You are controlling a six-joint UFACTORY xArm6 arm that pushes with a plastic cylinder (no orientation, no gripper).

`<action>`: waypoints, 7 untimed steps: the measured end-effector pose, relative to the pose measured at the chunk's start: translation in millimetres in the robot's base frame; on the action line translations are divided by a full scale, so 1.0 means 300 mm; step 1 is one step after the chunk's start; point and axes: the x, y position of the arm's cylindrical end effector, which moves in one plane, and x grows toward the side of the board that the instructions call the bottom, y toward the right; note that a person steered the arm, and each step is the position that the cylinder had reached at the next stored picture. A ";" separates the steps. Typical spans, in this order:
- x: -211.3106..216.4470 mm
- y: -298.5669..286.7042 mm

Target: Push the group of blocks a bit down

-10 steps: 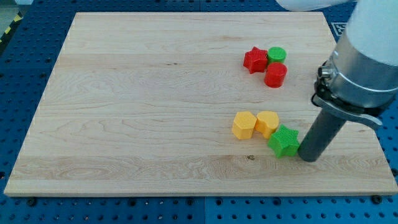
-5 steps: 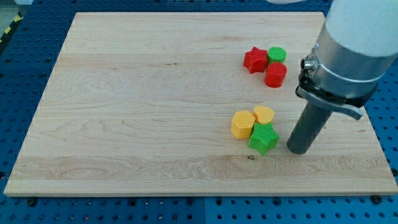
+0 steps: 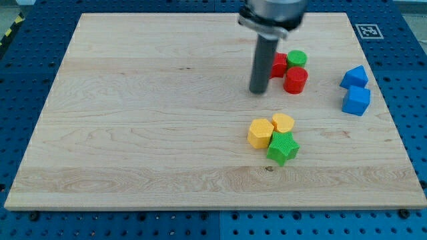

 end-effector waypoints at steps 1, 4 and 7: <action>-0.227 -0.072; -0.341 0.183; -0.256 0.327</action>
